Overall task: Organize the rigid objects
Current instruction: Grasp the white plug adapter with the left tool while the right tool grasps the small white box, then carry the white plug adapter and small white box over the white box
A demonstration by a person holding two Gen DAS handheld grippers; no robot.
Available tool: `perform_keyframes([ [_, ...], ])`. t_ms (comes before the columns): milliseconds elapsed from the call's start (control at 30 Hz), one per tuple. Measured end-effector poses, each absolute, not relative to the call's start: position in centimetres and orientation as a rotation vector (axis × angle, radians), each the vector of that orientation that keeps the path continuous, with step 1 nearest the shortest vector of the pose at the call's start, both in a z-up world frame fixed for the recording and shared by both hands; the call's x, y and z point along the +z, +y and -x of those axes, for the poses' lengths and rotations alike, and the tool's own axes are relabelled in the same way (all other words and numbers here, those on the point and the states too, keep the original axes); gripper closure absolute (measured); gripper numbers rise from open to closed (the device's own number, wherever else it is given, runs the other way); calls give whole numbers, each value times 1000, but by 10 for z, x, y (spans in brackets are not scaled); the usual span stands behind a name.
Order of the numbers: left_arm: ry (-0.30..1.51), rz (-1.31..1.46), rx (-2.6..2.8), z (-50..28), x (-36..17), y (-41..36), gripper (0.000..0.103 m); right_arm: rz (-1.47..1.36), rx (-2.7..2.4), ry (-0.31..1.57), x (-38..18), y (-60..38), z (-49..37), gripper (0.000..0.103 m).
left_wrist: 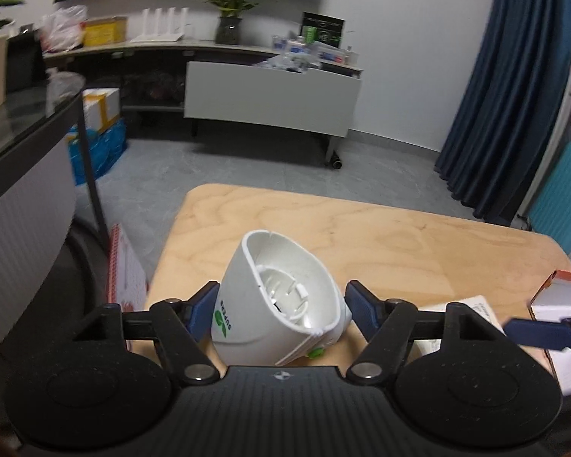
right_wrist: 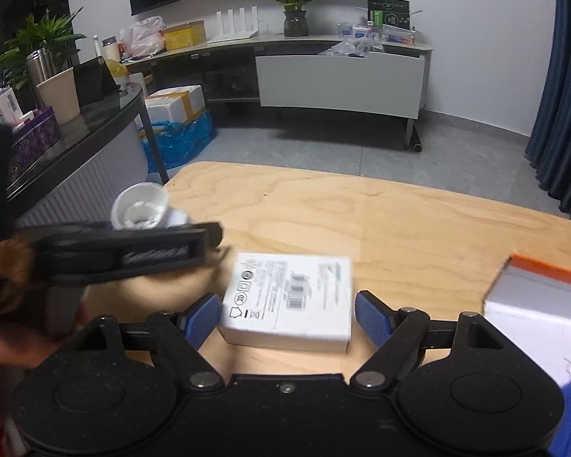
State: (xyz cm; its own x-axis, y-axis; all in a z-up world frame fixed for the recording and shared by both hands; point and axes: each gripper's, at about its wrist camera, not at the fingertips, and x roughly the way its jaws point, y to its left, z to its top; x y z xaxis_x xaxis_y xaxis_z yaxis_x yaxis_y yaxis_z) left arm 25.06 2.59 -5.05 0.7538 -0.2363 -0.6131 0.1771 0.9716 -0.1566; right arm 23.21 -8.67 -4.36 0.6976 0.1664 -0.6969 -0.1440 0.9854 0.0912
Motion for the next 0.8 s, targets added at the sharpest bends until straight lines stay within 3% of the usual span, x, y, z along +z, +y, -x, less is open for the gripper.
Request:
perform_keyframes([
  [67, 677, 81, -214, -244, -47, 30, 30, -25, 174, 782, -44, -86, -238, 8],
  [100, 677, 72, -203, -242, -45, 31, 30, -23, 167, 787, -45, -86, -241, 1],
  [200, 667, 86, -163, -235, -38, 39, 30, -29, 155, 795, -46, -86, -248, 0],
  [367, 665, 93, -167, -225, -32, 41, 30, -11, 112, 897, -60, -82, -261, 1],
  [433, 670, 100, -169, -223, -33, 42, 30, -16, 131, 867, -61, -85, -257, 2],
  [500, 677, 112, -178, -220, -34, 42, 30, -25, 116, 852, -59, -89, -252, 11],
  [800, 680, 137, -198, -197, -31, 39, 30, -35, 132, 807, -38, -103, -199, 11],
])
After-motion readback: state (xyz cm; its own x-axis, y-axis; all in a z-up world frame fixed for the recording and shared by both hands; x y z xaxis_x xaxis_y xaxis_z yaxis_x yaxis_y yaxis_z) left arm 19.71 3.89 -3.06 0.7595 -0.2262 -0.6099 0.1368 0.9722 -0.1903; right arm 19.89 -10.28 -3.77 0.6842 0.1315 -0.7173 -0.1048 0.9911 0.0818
